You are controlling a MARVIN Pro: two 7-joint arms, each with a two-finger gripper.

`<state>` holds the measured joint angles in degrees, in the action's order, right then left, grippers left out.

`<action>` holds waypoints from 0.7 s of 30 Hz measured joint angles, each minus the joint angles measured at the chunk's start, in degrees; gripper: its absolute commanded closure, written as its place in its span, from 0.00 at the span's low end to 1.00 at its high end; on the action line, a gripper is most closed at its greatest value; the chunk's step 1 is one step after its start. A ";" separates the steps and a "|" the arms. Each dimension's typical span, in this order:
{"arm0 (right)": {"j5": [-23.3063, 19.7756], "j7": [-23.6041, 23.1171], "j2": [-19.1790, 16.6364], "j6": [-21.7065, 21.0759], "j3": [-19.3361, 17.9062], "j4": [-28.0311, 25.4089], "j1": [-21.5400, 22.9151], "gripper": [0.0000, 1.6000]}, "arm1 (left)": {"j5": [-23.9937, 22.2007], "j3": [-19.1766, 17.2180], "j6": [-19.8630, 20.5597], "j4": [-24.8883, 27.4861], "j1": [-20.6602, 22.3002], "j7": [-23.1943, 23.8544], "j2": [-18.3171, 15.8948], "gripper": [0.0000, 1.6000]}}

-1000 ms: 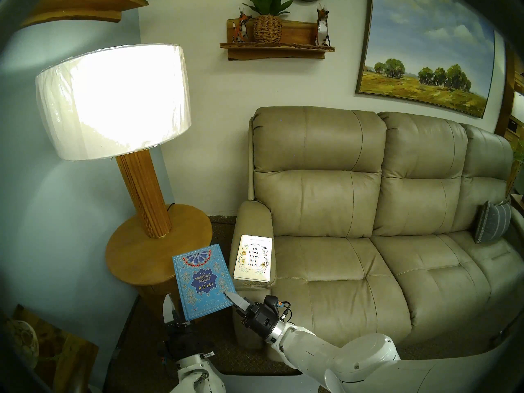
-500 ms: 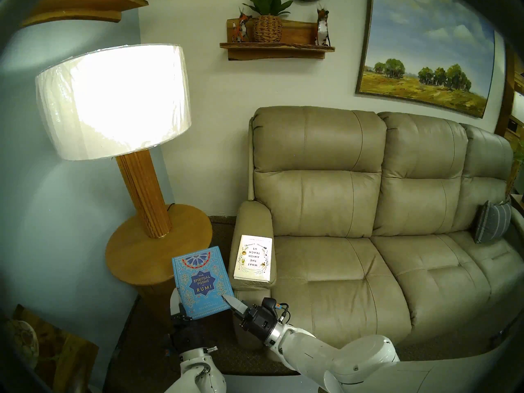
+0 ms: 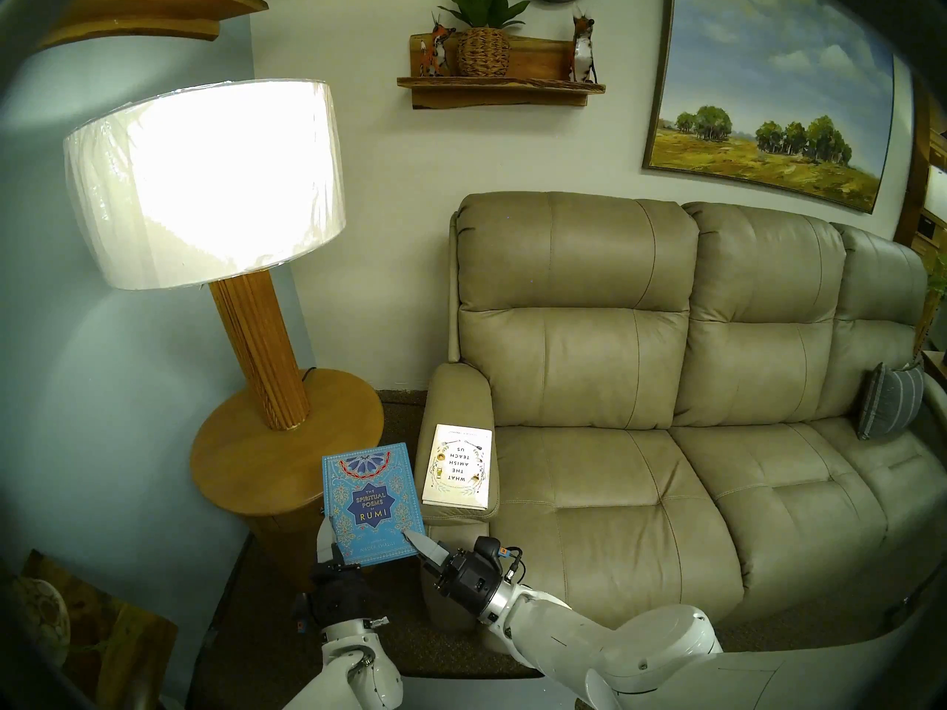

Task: Move books from sofa to side table

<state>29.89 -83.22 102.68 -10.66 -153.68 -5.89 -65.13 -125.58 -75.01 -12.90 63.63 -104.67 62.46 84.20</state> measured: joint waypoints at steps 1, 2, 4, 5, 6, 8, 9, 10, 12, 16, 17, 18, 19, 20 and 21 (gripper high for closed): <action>0.13 -0.08 0.00 -0.07 0.11 0.02 0.04 0.00 | -0.27 -0.33 0.00 0.16 -0.04 0.17 0.06 1.00; 0.19 -0.17 -0.01 -0.10 0.15 0.04 0.04 0.00 | -0.44 -0.58 0.00 0.22 -0.03 0.23 0.07 1.00; 0.34 -0.41 -0.05 -0.18 0.21 0.10 0.04 0.00 | -0.95 -1.28 -0.01 0.32 0.01 0.39 0.09 1.00; 0.38 -0.54 -0.09 -0.22 0.21 0.12 0.05 0.00 | -1.32 -1.80 -0.02 0.36 0.07 0.57 0.09 1.00; 0.37 -0.73 -0.24 -0.33 0.17 0.19 0.05 0.00 | -1.97 -2.86 -0.11 0.45 0.22 0.96 0.10 1.00; 0.16 -0.86 -0.56 -0.43 -0.06 0.29 0.06 0.00 | -2.90 -4.05 -0.18 0.65 0.46 1.30 0.27 1.00; 0.05 -0.90 -0.72 -0.46 -0.22 0.33 0.06 0.00 | -3.27 -4.47 -0.19 0.71 0.58 1.34 0.35 1.00; -0.09 -0.93 -0.95 -0.49 -0.45 0.35 0.06 0.00 | -3.71 -4.96 -0.23 0.78 0.74 1.36 0.45 1.00; -0.50 -0.98 -1.56 -0.56 -1.06 0.38 0.06 0.00 | -4.92 -6.15 -0.47 0.83 1.24 1.18 0.72 1.00; -1.37 -1.03 -3.27 -0.73 -2.28 0.36 0.03 0.00 | -7.42 -8.76 -1.79 0.41 3.07 -0.92 1.02 1.00; -1.53 -1.03 -3.65 -0.74 -2.50 0.35 0.02 0.00 | -7.83 -9.20 -2.15 0.18 3.54 -1.58 1.04 1.00; -1.69 -1.04 -4.00 -0.74 -2.69 0.34 0.00 0.00 | -8.19 -9.57 -2.45 -0.02 3.96 -2.19 1.04 1.00; -1.94 -1.05 -4.57 -0.74 -2.98 0.33 -0.03 0.00 | -8.69 -10.14 -2.98 -0.36 4.67 -3.20 1.03 1.00; -2.04 -1.05 -4.80 -0.73 -3.10 0.33 -0.04 0.00 | -8.85 -10.33 -3.21 -0.50 4.95 -3.64 1.02 1.00; -2.22 -1.05 -5.23 -0.69 -3.31 0.33 -0.07 0.00 | -9.15 -10.64 -3.60 -0.73 5.47 -4.54 0.97 1.00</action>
<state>27.67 -84.27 97.45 -11.35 -156.98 -5.56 -65.20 -134.72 -85.65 -16.50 62.90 -99.20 57.92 85.17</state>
